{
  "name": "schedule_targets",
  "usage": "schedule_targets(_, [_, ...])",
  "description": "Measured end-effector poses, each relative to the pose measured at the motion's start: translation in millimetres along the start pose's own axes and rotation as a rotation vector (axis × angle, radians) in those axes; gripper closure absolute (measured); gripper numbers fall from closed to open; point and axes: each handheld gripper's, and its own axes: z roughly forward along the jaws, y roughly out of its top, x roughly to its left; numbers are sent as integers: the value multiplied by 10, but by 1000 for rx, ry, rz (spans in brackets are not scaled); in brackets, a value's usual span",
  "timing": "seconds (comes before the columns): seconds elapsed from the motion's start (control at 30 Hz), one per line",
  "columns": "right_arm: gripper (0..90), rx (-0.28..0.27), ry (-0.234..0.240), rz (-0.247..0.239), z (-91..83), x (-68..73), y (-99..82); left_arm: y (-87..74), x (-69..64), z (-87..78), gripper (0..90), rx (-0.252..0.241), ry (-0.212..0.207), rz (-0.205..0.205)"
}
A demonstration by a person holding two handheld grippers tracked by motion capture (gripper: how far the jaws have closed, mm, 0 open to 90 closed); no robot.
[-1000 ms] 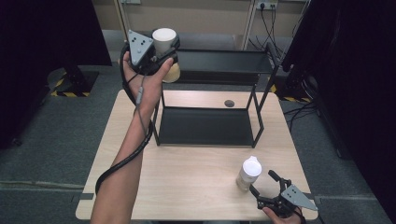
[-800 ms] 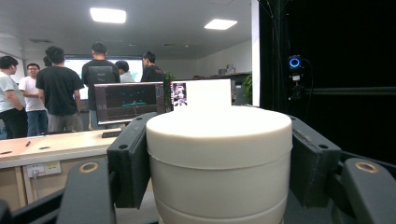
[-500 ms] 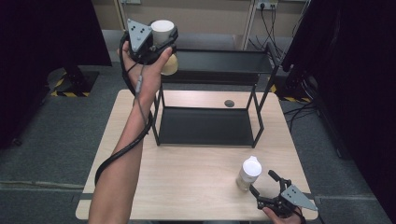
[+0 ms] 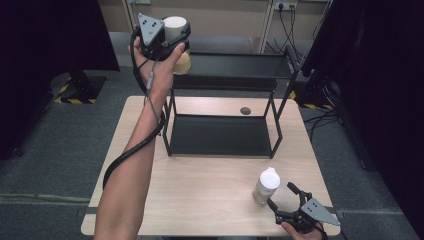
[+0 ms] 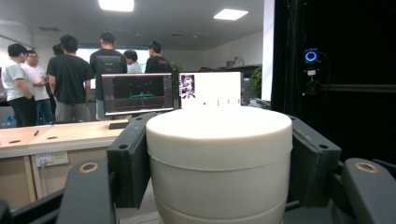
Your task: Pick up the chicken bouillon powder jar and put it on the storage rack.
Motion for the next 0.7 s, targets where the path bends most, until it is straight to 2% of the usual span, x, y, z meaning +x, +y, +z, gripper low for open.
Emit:
schedule_targets(0.1, [58, -1, 2, -1, -1, -2, -2, -10, 41, 46, 330, 3, -4, -27])
schedule_targets(0.13, [58, -1, 2, -1, -1, -2, -2, -15, 47, 60, 330, 1, -4, -26])
schedule_targets(0.23, [58, 0, 5, -3, 0, -6, -1, -9, 28, 94, 331, 5, 4, 16])
schedule_targets(0.33, [58, 1, 5, -1, 1, -9, 2, -10, 44, 131, 330, 13, 2, 7])
schedule_targets(0.43, [58, -1, 5, -4, -2, -5, -3, -23, 44, 165, 331, 20, 8, 19])
schedule_targets(0.7, [58, -1, 6, -3, 0, -7, -1, -46, 100, 258, 331, 36, 15, 14])
